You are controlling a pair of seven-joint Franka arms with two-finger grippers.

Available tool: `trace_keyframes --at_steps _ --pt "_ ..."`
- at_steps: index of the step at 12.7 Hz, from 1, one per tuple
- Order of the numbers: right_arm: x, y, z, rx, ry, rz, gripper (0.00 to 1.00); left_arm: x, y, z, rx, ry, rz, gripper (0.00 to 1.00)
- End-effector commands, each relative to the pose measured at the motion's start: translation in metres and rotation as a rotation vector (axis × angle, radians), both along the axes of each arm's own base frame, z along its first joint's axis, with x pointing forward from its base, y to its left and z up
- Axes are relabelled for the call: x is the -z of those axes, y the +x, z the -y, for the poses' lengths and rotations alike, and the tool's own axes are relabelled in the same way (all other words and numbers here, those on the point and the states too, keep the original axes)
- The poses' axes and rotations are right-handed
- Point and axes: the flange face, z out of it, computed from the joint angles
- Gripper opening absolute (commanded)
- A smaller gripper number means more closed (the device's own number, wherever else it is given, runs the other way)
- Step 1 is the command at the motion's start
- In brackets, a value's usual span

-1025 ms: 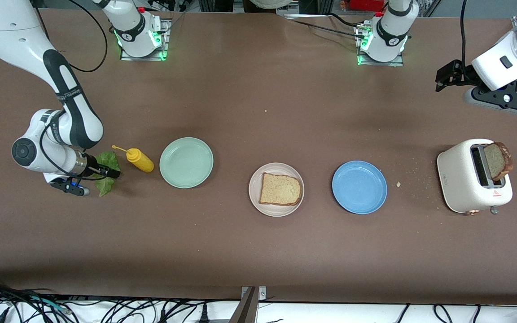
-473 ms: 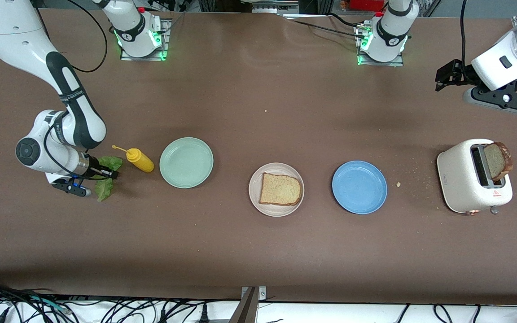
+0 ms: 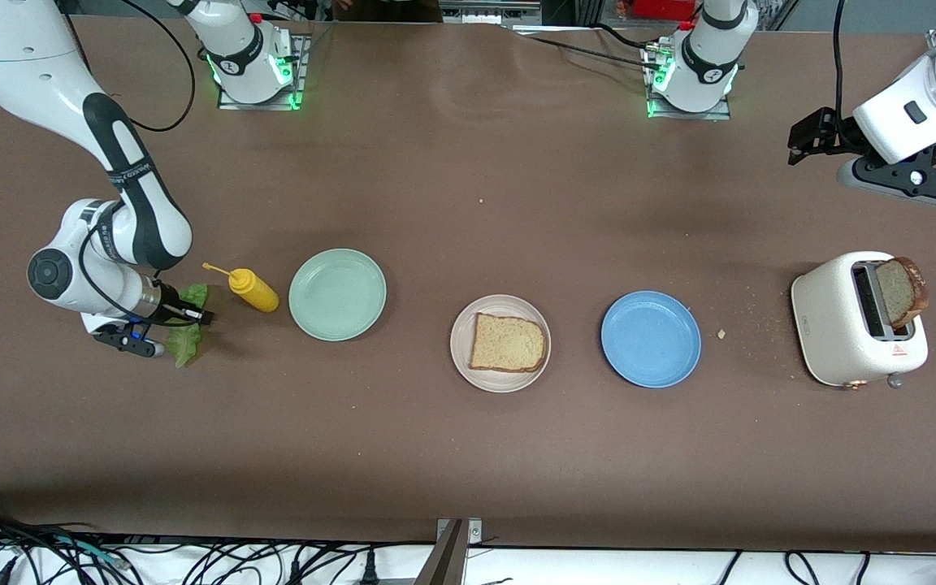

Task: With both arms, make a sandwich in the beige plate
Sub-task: 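Grasp the lettuce leaf stem with the right gripper and lift it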

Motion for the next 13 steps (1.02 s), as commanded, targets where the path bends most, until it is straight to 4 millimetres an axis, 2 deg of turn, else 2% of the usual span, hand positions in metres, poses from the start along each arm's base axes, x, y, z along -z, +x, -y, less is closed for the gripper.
trace_keyframes --at_steps 1,7,13 --pt "-0.041 0.004 -0.001 -0.042 -0.036 0.008 0.00 -0.007 -0.003 0.000 0.014 0.001 -0.002 1.00" --pt "-0.107 0.008 -0.005 -0.125 -0.084 0.019 0.00 -0.006 -0.003 0.003 0.015 0.002 -0.005 1.00" --pt "-0.178 0.017 -0.032 -0.232 -0.088 0.043 0.00 -0.007 -0.005 0.008 0.025 0.002 -0.005 1.00"
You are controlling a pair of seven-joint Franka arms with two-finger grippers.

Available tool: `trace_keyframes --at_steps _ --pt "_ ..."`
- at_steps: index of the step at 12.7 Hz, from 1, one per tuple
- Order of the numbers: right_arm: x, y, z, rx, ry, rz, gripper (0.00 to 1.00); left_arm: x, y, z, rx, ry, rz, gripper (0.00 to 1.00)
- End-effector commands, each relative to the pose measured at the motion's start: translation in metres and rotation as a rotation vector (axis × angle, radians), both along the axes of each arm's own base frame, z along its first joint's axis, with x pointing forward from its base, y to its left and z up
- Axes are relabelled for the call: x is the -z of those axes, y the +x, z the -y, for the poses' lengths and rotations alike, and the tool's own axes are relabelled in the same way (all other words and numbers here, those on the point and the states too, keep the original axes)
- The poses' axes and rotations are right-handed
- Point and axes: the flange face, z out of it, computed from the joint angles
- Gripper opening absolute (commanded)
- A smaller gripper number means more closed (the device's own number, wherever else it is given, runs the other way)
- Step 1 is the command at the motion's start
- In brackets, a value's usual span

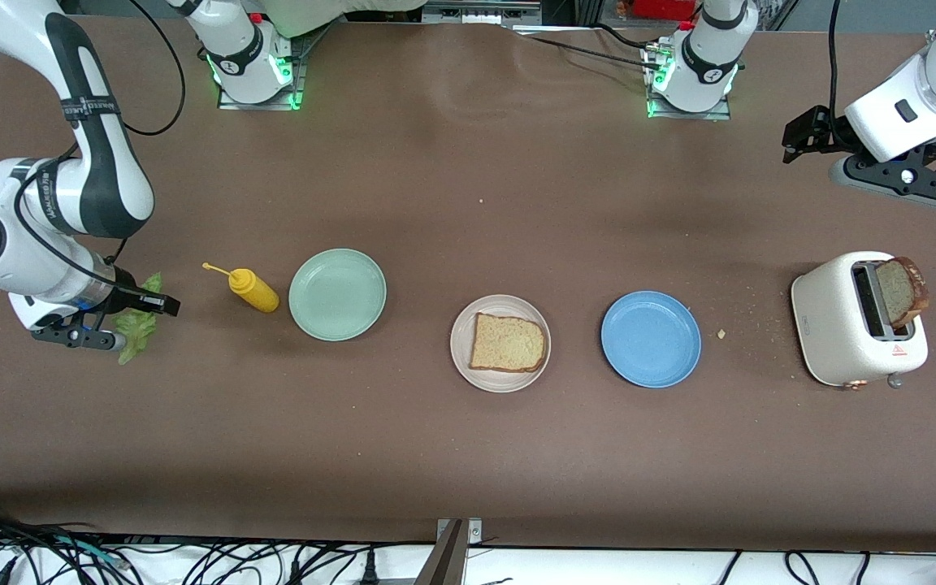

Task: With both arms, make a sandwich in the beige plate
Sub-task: 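Grasp the lettuce leaf stem with the right gripper and lift it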

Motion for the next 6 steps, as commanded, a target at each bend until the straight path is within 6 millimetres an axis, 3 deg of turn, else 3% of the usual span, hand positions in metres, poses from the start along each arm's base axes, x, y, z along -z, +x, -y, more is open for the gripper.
trace_keyframes --at_steps 1,4,6 --pt "-0.034 -0.003 -0.013 -0.061 -0.015 0.011 0.00 -0.006 -0.003 0.000 0.009 0.002 -0.003 1.00" --pt "-0.060 -0.005 -0.032 -0.126 -0.016 0.033 0.00 -0.007 -0.003 0.001 0.012 0.002 -0.001 1.00" --pt "-0.078 -0.003 -0.056 -0.174 -0.016 0.048 0.00 -0.007 -0.003 -0.002 0.012 0.023 0.001 1.00"
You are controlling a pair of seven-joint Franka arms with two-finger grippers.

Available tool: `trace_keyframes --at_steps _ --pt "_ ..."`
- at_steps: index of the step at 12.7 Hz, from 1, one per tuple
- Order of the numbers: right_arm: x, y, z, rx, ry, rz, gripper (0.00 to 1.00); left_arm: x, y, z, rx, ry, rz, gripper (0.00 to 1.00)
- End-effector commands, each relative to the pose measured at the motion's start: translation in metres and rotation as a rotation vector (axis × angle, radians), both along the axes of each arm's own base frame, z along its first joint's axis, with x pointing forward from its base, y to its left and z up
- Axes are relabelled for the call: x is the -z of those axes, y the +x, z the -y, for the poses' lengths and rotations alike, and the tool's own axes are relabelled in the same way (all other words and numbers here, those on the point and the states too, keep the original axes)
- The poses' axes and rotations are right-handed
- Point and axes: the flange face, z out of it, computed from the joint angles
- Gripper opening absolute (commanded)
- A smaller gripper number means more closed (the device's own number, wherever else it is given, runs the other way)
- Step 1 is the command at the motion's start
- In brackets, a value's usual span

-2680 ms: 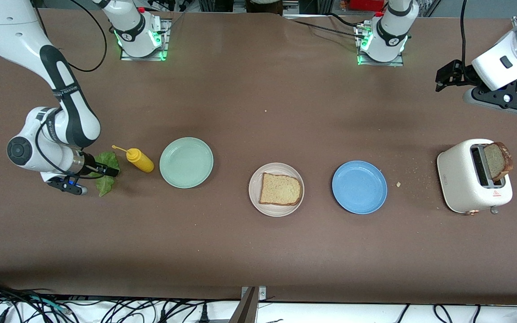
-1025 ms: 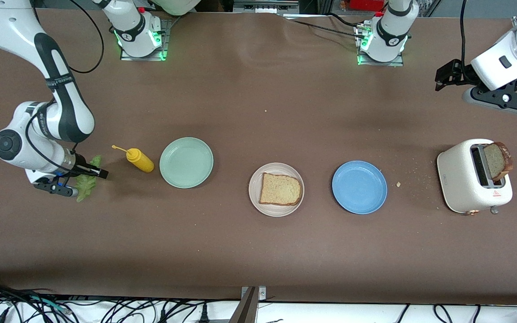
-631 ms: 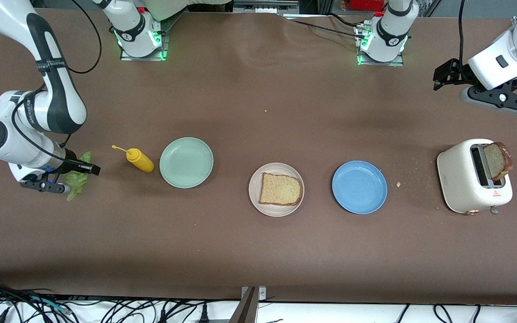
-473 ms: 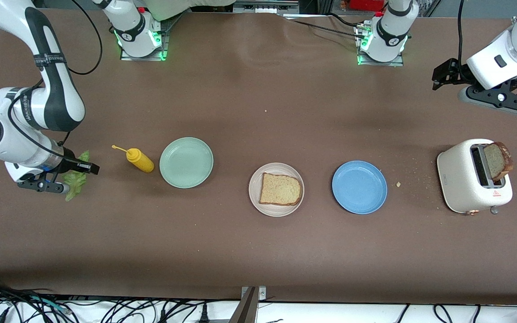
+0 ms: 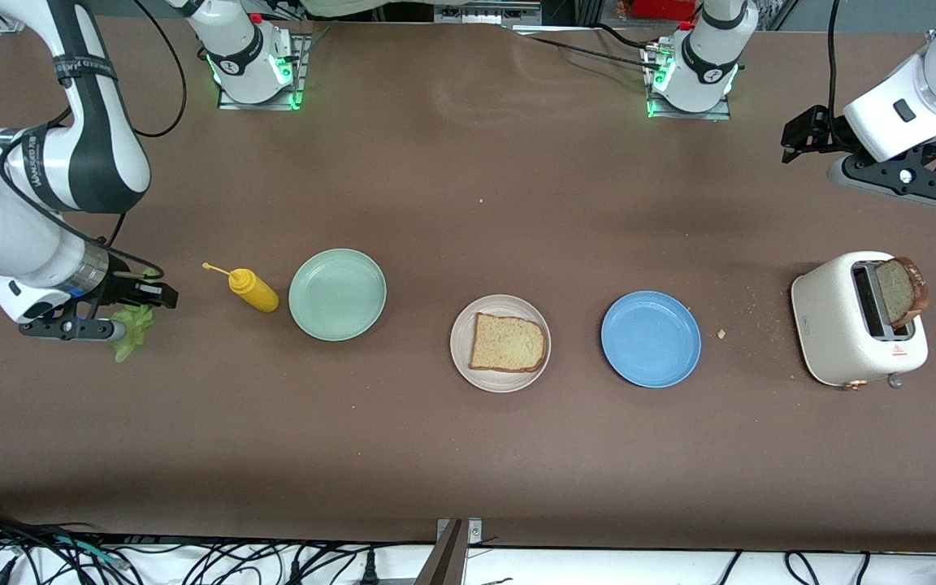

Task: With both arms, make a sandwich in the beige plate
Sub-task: 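Carry the lettuce leaf with the right gripper over the beige plate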

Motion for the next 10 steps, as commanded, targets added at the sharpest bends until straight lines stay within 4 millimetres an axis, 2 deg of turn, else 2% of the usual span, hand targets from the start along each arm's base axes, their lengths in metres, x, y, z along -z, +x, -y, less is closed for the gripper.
trace_keyframes --at_steps 1,3,5,6,7,10 --pt "-0.029 -0.002 -0.030 -0.075 -0.014 0.009 0.00 -0.007 -0.003 -0.001 0.012 0.021 0.001 1.00" --pt "-0.047 -0.001 -0.062 -0.119 0.000 0.011 0.00 -0.008 -0.005 0.008 0.027 0.023 0.003 1.00" --pt "-0.054 -0.006 -0.114 -0.177 0.018 0.021 0.00 -0.008 -0.006 0.011 0.034 0.033 0.003 1.00" --pt "-0.049 -0.009 -0.137 -0.226 0.015 0.018 0.00 -0.008 -0.005 0.012 0.036 0.032 0.003 1.00" --pt "-0.040 -0.016 -0.169 -0.267 0.025 0.003 0.00 -0.008 -0.006 0.014 0.040 0.033 0.003 1.00" --pt "-0.015 -0.027 -0.226 -0.340 0.037 -0.023 0.00 -0.007 -0.005 0.013 0.038 0.032 0.001 1.00"
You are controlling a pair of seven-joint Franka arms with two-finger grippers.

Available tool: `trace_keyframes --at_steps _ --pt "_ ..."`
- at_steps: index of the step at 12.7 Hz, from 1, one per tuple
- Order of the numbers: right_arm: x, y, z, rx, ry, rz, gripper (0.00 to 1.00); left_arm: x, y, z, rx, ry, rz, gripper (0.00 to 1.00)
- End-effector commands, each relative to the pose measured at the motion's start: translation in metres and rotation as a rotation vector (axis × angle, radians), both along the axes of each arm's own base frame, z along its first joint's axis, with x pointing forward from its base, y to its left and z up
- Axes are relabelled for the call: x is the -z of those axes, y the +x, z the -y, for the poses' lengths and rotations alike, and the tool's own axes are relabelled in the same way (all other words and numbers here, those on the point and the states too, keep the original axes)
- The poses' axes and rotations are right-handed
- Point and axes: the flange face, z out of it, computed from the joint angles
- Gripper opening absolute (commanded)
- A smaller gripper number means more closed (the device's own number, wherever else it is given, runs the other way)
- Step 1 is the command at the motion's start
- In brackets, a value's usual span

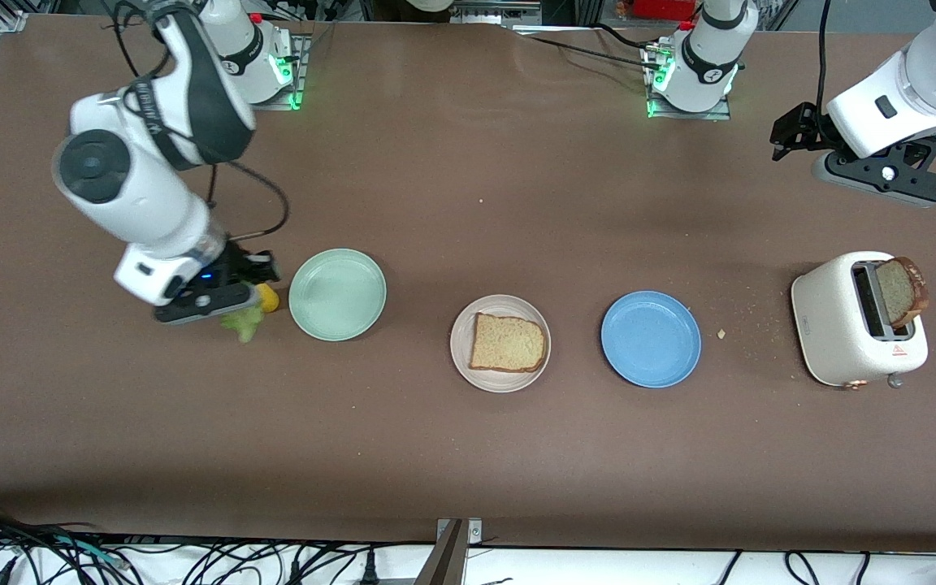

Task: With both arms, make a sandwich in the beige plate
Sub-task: 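Carry the lettuce leaf with the right gripper over the beige plate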

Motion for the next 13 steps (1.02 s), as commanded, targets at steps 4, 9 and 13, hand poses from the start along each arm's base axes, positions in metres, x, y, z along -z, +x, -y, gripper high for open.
trace_keyframes --at_steps 4,9,13 --pt "0.051 -0.011 -0.093 -0.117 0.037 0.004 0.00 -0.008 -0.003 -0.002 0.009 0.030 0.004 1.00" --pt "0.102 -0.021 -0.186 -0.178 0.141 0.104 0.00 -0.008 -0.003 -0.007 0.004 0.028 0.003 1.00" --pt "0.126 -0.028 -0.229 -0.169 0.194 0.128 0.00 -0.008 -0.002 -0.009 0.003 0.029 0.003 1.00"
